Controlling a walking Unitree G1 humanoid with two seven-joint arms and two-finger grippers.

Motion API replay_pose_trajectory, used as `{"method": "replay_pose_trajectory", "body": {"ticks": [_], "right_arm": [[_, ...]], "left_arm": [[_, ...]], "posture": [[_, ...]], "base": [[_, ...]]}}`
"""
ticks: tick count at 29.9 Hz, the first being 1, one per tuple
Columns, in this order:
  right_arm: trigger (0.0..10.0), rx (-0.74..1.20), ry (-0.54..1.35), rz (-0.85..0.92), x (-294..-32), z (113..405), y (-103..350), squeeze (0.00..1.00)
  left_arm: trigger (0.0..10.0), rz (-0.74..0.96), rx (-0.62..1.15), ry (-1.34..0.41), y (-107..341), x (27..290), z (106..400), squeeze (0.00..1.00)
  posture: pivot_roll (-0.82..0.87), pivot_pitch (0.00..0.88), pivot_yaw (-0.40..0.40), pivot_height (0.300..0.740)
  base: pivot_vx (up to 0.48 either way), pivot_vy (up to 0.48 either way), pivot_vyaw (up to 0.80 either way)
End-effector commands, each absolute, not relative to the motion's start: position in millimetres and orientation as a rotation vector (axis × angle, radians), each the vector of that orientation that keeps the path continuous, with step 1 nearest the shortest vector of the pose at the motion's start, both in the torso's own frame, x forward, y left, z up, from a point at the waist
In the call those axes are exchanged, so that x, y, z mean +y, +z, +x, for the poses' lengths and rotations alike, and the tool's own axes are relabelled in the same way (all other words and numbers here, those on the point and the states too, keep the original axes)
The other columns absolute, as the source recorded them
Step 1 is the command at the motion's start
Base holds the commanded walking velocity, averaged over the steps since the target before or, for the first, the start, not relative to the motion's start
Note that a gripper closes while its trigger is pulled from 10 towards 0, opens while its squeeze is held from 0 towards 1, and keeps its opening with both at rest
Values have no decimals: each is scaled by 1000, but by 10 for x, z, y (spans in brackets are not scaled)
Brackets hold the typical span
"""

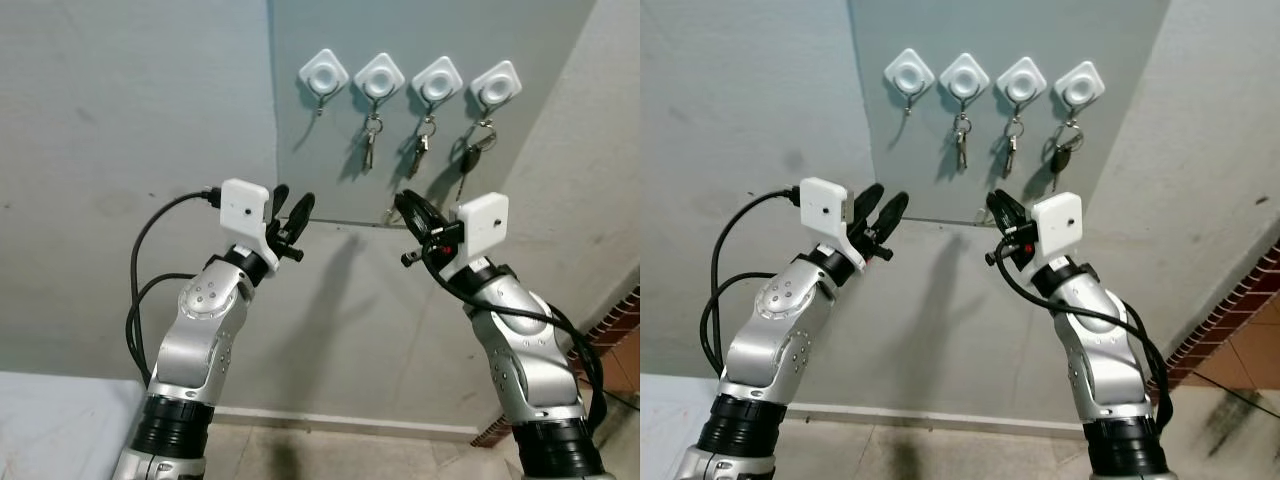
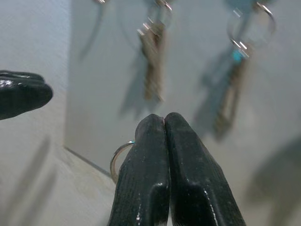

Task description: Hang keys on a hook

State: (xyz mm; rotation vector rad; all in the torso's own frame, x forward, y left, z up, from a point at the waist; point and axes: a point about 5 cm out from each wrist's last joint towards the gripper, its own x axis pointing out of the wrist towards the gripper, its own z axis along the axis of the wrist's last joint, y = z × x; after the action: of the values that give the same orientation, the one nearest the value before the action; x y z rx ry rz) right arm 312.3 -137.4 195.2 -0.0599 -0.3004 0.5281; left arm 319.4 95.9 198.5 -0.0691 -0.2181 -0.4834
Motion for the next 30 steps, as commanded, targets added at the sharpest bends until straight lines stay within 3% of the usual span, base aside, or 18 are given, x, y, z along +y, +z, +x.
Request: {"method": "replay_pose_trajectory", "body": {"ticks": [1,12,30], "right_arm": [[10000,-311,565,-53,-1328,3146,2010,0],[10000,-368,645,-6,-1181,3168,2170,0],[10000,-511,669,152,-1220,3084,2523,0]], "left_arm": [[10000,-67,-229,-494,2045,950,3188,0],[10000,-75,-220,-498,2053,917,3158,0],[10000,-63,-210,-518,2011,943,3129,0]], "posture": [[46,0,-22,740],[53,0,-29,740],[50,0,-26,740]], "base": [[0,0,0],[0,0,0],[0,0,0]]}}
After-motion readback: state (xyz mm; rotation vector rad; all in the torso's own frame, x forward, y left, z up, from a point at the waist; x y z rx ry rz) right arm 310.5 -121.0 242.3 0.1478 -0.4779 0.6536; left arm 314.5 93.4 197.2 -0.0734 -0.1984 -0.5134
